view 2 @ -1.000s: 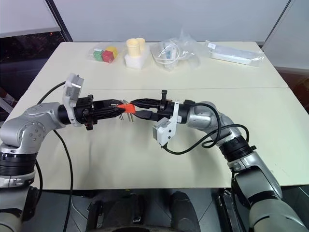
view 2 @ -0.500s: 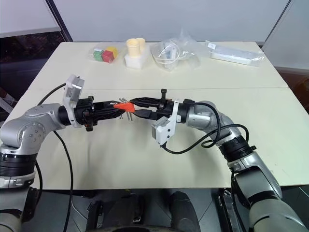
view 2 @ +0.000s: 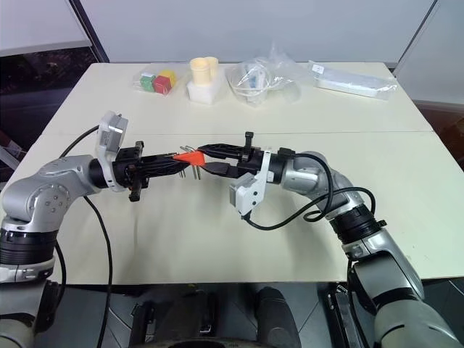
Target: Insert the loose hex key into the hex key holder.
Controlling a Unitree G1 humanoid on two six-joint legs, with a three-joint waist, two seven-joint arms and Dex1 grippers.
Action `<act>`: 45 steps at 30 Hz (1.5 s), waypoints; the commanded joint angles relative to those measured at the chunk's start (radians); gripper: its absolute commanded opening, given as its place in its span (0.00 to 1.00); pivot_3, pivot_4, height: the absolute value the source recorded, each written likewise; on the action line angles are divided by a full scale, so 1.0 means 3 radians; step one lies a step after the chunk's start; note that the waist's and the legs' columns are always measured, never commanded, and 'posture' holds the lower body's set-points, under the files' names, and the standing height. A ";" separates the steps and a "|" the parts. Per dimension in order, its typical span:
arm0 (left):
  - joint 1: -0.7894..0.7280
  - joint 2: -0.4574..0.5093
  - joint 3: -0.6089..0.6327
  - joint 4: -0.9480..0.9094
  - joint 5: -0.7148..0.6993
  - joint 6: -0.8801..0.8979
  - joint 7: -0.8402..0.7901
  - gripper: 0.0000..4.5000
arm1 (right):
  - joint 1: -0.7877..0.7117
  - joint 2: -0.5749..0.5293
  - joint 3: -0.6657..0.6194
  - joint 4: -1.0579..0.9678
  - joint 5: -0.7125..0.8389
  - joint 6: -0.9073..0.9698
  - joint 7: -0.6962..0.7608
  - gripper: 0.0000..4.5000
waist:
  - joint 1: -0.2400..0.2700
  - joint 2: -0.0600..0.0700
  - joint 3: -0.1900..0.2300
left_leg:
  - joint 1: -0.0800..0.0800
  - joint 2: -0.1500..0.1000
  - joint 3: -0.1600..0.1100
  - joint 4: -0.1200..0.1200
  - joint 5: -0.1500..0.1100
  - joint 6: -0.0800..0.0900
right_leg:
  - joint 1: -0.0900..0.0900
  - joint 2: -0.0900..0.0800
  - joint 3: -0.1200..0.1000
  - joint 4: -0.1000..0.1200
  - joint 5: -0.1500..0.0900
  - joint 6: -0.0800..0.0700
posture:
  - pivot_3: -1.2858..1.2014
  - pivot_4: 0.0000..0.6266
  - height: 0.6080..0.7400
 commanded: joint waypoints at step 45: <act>0.0050 -0.0218 -0.0088 -0.0285 0.0396 -0.0558 0.0250 0.00 | 0.0589 -0.0107 -0.0560 -0.1456 0.0870 0.3149 0.0925 0.99 | 0.0013 0.0000 0.0000 | 0.0000 0.0000 0.0000 0.0000 -0.0002 0.0004 | 0.0001 -0.0002 0.0000 -0.0001 0.0000 0.0000 | 0.52 0.24 1.00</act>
